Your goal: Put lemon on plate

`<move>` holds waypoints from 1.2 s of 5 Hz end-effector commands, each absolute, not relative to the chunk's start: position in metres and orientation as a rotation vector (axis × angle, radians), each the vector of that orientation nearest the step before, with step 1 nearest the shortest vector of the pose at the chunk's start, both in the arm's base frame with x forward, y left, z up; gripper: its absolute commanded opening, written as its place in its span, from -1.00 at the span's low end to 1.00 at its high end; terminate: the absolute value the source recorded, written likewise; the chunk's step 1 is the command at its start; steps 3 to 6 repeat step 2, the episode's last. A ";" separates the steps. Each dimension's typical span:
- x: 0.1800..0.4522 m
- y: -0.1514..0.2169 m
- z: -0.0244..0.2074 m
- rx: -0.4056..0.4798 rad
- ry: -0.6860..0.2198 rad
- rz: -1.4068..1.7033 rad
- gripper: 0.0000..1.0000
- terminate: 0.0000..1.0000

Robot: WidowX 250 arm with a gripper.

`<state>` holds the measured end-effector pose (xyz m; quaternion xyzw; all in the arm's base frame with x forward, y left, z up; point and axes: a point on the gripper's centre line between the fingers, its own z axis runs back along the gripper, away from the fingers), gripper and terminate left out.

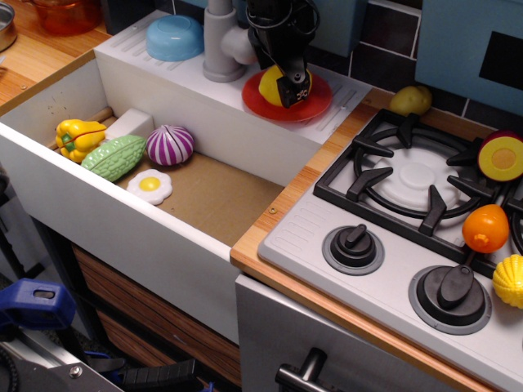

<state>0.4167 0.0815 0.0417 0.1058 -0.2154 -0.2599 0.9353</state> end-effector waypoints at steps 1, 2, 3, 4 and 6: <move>0.423 0.088 0.065 0.251 -0.500 -0.529 1.00 -1.00; 0.423 0.088 0.065 0.251 -0.500 -0.529 1.00 1.00; 0.423 0.088 0.065 0.251 -0.500 -0.529 1.00 1.00; 0.423 0.088 0.065 0.251 -0.500 -0.529 1.00 1.00; 0.423 0.088 0.065 0.251 -0.500 -0.529 1.00 1.00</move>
